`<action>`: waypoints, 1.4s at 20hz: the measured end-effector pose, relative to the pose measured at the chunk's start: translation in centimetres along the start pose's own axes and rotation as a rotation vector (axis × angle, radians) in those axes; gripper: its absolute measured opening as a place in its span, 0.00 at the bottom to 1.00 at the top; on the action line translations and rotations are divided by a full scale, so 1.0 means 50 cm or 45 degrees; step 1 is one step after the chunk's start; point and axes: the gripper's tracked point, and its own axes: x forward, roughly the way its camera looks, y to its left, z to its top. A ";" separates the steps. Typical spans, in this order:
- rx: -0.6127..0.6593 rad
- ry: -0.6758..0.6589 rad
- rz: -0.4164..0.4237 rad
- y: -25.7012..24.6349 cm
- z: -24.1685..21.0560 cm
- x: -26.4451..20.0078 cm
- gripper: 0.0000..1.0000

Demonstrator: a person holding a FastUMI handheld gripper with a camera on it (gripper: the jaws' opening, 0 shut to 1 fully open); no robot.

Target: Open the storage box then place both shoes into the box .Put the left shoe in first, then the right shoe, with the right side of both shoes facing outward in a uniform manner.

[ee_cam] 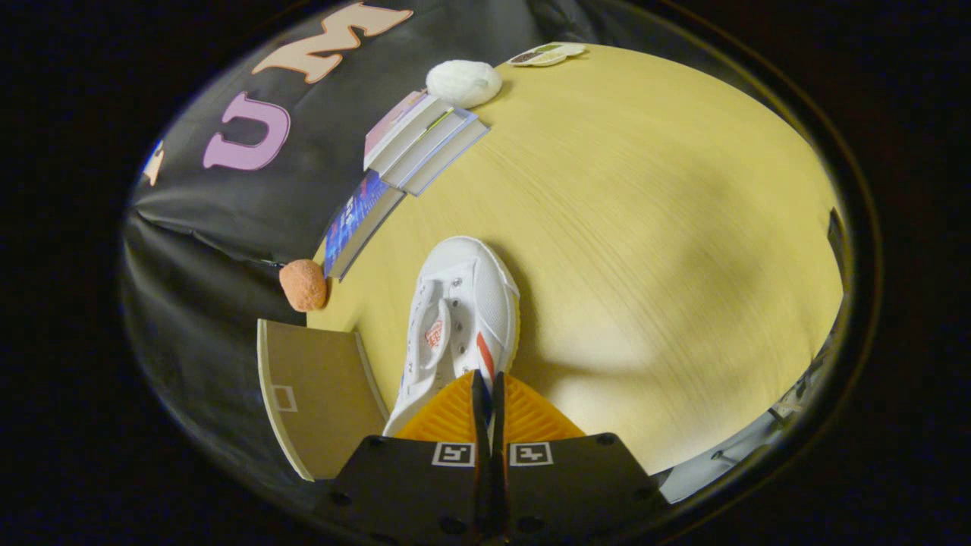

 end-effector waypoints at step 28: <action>-0.473 0.106 0.504 0.632 -0.212 -0.022 0.02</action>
